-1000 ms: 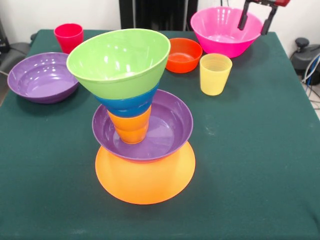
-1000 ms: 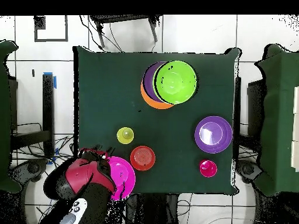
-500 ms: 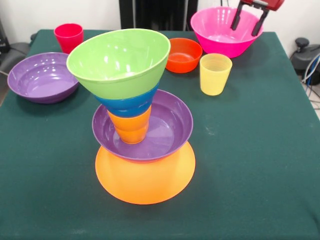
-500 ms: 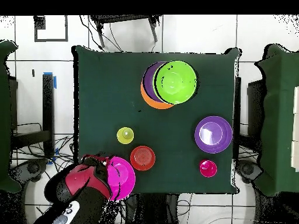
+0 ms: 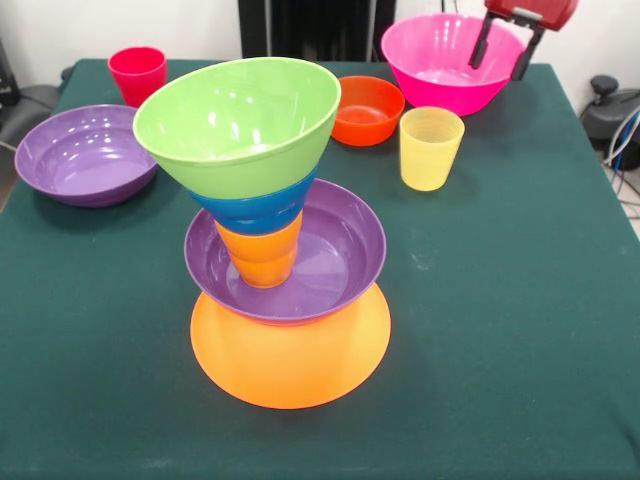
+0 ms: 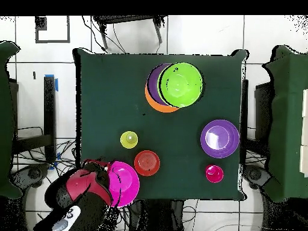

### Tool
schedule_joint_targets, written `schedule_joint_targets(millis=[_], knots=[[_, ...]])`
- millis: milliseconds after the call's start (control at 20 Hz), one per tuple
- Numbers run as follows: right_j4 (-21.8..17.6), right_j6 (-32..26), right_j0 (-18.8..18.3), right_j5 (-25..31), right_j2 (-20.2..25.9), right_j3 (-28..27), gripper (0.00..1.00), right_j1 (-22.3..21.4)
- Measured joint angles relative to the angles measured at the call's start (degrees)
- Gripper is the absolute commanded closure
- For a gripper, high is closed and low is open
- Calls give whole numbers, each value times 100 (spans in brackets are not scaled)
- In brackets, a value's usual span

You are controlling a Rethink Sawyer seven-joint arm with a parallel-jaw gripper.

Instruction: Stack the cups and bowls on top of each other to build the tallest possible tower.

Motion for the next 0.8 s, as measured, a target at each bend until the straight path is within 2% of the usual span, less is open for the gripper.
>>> schedule_joint_targets(millis=[450, 800], knots=[[454, 0, 245, -101, -30, -1, 0, 105], [869, 59, 773, -101, -265, 32, 0, 456]])
